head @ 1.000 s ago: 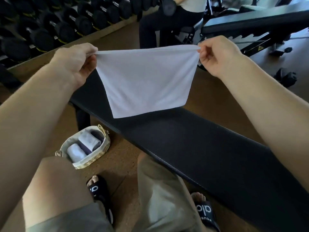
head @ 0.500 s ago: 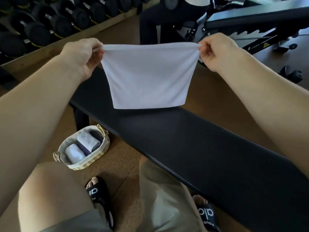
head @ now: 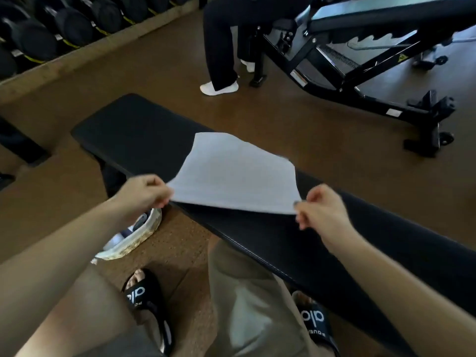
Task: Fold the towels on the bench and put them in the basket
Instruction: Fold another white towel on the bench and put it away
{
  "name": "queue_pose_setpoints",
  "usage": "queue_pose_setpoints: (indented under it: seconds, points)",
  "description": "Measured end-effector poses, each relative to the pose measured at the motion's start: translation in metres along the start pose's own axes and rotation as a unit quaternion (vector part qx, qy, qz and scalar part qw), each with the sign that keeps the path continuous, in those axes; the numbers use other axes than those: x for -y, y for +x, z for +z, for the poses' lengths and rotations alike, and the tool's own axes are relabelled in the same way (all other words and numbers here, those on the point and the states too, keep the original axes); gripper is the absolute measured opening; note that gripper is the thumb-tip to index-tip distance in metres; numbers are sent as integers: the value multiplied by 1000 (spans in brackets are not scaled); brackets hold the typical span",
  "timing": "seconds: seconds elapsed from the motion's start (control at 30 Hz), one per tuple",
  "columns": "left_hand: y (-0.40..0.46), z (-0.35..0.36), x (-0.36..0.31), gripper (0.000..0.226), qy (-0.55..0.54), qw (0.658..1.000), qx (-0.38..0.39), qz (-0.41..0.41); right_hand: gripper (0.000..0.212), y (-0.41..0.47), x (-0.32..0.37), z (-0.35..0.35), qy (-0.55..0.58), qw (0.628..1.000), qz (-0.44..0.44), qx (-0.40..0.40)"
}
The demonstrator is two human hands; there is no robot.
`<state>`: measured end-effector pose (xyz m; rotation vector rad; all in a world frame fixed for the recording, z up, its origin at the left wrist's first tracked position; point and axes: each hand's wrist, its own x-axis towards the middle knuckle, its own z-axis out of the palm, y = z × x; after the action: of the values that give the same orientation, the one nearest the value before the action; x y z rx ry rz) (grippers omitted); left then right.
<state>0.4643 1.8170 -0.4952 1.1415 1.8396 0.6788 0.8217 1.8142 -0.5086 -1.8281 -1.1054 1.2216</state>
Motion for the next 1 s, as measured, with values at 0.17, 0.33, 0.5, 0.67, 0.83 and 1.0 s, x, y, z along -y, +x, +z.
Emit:
queue_pose_setpoints:
  seconds: [0.17,0.33,0.5,0.67,0.83,1.0]
  points:
    - [-13,12,38,19,80,996,20,-28,13,-39,-50,15,-103,993,29,56]
    - [-12,7,45,23,135,991,23,-8,12,-59,-70,23,-139,988,15,65]
    - [-6,7,47,22,204,979,29,8,12,-64,-67,20,-179,977,31,109]
    - [-4,7,36,23,385,922,4,44,18,-52,-33,11,-408,905,-84,83]
    - [4,61,-6,58,429,870,-38,241,51,10,7,62,-424,857,-290,24]
    - [52,131,-36,57,479,842,18,247,58,84,5,104,-508,819,-268,17]
